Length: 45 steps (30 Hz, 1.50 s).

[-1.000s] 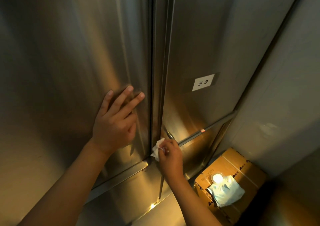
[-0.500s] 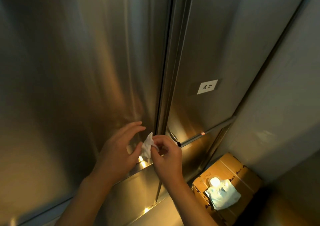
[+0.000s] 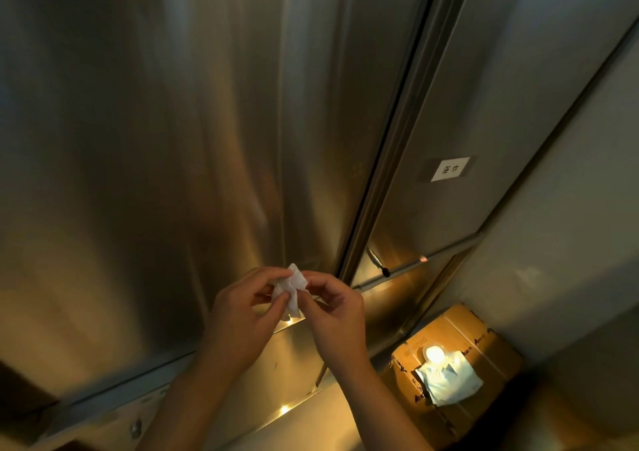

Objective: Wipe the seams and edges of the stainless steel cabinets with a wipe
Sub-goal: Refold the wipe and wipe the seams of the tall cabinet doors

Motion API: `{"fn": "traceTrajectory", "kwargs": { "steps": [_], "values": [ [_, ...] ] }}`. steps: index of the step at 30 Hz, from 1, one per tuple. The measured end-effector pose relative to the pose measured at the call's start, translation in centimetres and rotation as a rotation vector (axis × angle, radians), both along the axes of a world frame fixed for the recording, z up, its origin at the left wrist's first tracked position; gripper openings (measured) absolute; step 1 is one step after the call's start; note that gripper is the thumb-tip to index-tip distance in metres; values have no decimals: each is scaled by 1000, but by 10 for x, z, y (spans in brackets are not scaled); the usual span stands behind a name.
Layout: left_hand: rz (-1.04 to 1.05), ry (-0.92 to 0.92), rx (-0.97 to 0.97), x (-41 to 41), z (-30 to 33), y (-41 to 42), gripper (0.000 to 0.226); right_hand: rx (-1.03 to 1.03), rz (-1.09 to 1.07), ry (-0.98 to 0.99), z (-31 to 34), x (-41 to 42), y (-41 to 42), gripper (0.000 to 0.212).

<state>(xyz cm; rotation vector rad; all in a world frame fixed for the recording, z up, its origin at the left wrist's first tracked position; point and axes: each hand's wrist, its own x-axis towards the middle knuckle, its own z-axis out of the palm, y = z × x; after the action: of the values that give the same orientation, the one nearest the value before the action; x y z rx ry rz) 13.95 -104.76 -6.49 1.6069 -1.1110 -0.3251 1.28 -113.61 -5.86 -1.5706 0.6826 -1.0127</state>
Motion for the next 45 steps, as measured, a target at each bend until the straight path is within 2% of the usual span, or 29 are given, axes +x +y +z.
{"fn": "traceTrajectory", "kwargs": {
  "steps": [7,14,19,31,38,41,45],
  "values": [
    [93,128,12,5,-11,44,29,-6,87,18,-8,3,45,25],
    [110,154,-22,-1,-14,74,20,-28,107,45,-14,0,73,36],
    [132,146,-36,-10,-7,78,14,-56,144,51,-6,-7,74,31],
    [154,109,22,-70,-20,101,25,64,195,-49,-34,-60,74,20],
    [352,18,143,-86,-33,163,34,110,288,-6,-60,-58,108,19],
    [452,35,205,-87,-42,197,29,141,332,-5,-67,-51,124,19],
    [523,80,191,-80,-43,231,30,159,378,-4,-65,-36,149,15]
  ]
}}
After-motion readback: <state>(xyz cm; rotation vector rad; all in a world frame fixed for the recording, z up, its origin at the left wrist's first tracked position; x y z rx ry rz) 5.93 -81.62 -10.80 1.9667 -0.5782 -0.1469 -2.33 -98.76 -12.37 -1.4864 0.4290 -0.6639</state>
